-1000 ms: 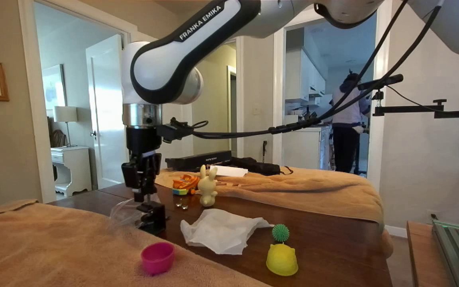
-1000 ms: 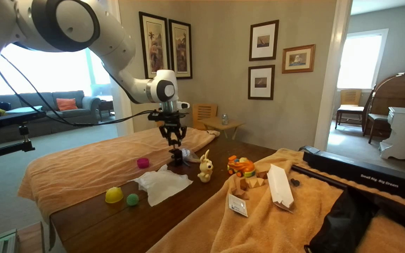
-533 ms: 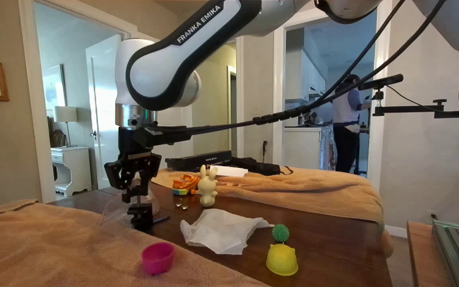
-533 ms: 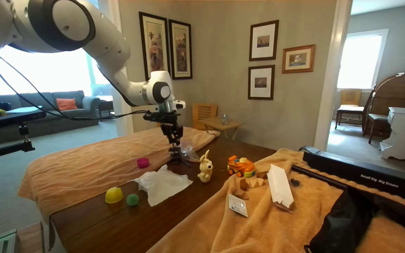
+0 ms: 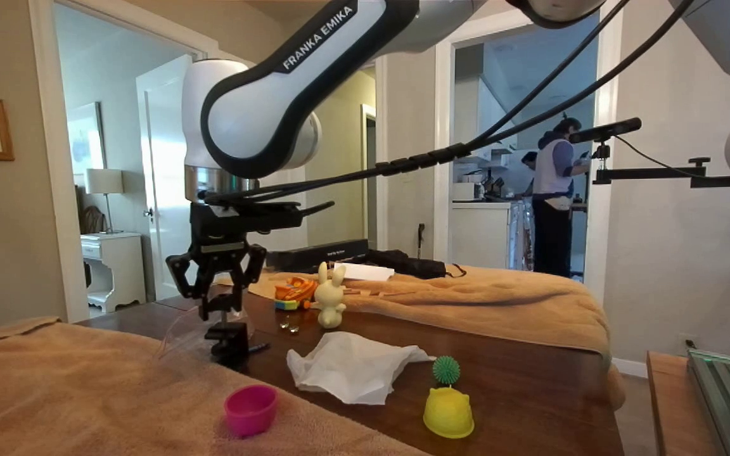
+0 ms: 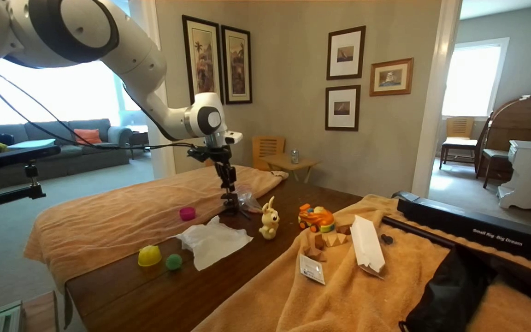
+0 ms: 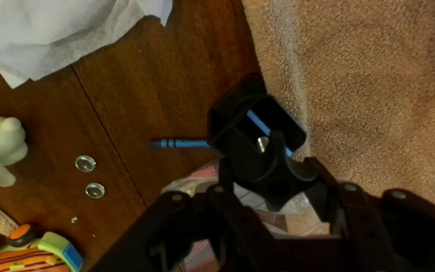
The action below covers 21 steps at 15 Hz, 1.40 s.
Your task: Turn the black object to the left slightly
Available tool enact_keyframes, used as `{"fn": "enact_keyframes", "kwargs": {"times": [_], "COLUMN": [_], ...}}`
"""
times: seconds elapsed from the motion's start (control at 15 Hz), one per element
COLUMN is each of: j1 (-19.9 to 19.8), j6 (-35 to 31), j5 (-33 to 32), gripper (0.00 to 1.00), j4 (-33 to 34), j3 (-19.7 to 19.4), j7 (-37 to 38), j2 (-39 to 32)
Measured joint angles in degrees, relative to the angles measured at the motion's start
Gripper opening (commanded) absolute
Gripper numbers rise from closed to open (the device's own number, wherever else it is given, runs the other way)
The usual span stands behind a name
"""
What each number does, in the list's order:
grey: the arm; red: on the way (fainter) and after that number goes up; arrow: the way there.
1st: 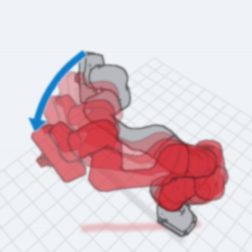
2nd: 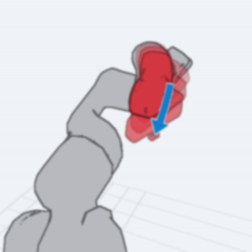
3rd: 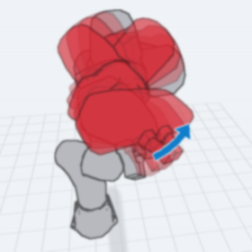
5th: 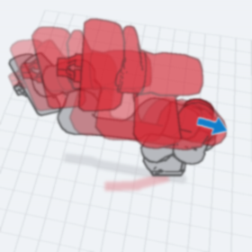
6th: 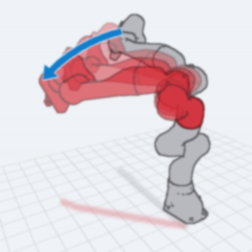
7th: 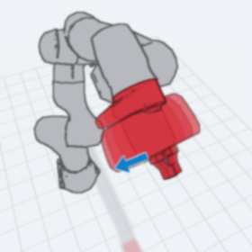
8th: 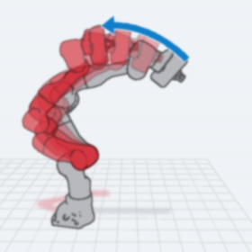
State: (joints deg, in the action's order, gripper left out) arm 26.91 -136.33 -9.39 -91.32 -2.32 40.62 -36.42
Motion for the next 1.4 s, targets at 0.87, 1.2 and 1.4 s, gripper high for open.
{"fn": "enact_keyframes", "kwargs": {"times": [0.87, 1.2, 1.4], "j1": [0.1, -0.8, -2.1], "j6": [5.4, 8.7, 9.4], "j5": [0.0, 0.0, 0.0], "gripper": [1.0, 1.0, 1.0], "j4": [-2.4, -3.1, -4.3], "j3": [0.9, 2.3, 3.6], "j7": [9.3, 8.6, 4.0], "j2": [2.8, 6.1, 9.0]}}
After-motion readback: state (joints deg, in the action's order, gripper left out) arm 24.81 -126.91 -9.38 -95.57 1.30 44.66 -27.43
